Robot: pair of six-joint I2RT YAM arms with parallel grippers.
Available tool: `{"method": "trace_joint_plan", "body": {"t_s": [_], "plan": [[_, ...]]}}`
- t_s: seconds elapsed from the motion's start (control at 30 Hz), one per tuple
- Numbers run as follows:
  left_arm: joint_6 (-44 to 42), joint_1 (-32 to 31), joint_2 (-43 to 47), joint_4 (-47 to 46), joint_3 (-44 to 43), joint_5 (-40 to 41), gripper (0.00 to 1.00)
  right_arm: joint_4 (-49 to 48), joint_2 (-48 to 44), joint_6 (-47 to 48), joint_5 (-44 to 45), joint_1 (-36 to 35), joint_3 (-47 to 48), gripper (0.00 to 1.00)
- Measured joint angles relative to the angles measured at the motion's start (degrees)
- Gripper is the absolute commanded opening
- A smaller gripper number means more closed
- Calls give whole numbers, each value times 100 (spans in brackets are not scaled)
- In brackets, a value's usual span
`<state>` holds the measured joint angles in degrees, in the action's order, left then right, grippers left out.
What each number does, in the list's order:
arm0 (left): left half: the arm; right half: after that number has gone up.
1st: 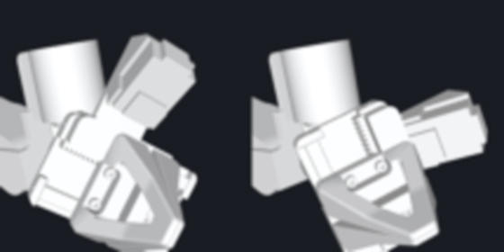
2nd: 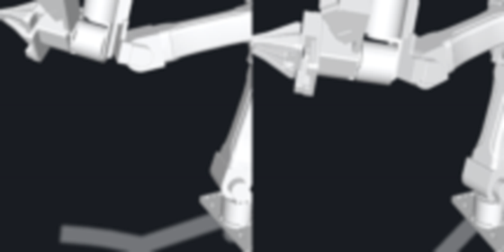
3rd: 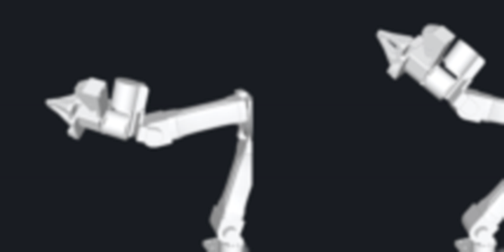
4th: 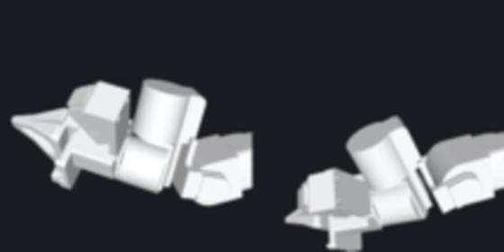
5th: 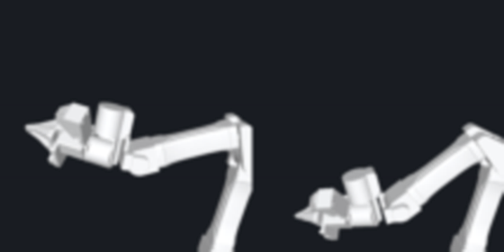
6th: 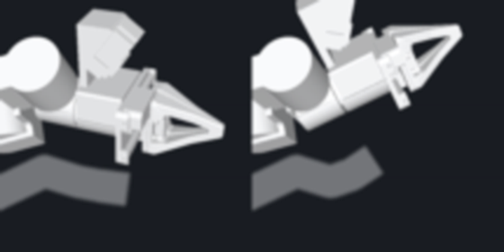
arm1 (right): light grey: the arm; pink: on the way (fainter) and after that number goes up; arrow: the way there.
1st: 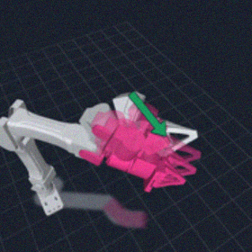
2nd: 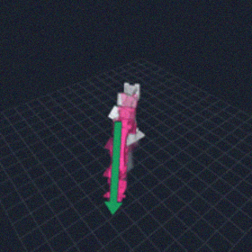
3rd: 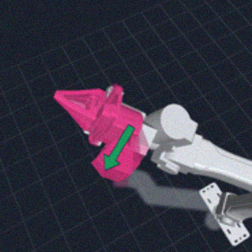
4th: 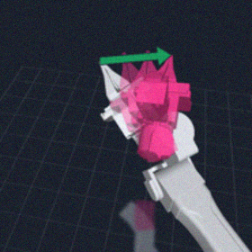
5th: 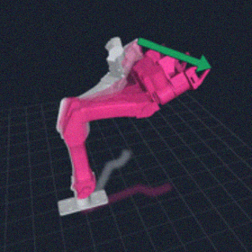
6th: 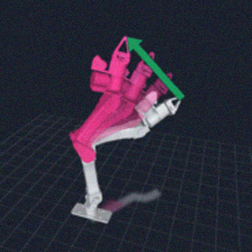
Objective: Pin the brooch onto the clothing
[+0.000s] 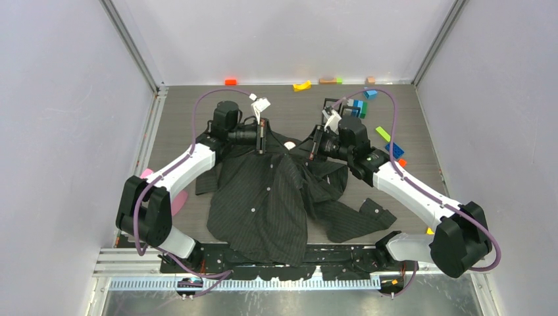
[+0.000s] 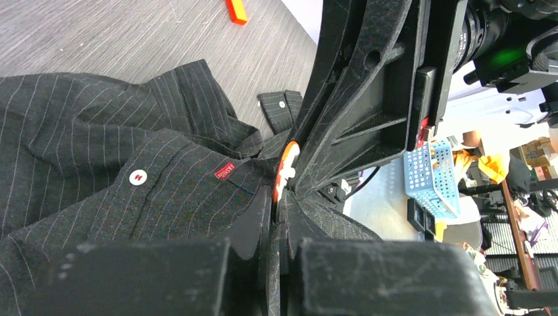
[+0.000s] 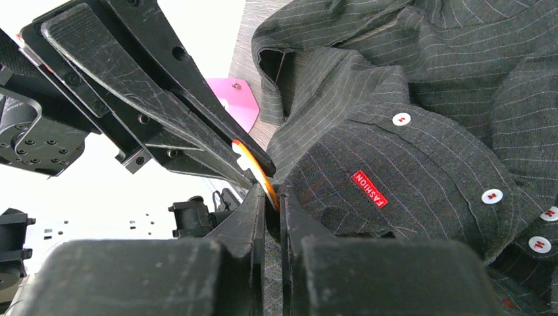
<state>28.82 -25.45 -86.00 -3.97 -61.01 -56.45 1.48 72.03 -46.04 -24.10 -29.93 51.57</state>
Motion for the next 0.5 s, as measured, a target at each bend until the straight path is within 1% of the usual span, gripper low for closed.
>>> {"method": "trace_joint_plan", "body": {"t_s": [0.17, 0.5], "plan": [[-31, -9, 0, 175, -68, 90, 0, -144, -24, 28, 11, 0, -83, 1], [129, -15, -2, 166, -74, 118, 0, -289, -90, 129, 22, 0, -175, 1]]}}
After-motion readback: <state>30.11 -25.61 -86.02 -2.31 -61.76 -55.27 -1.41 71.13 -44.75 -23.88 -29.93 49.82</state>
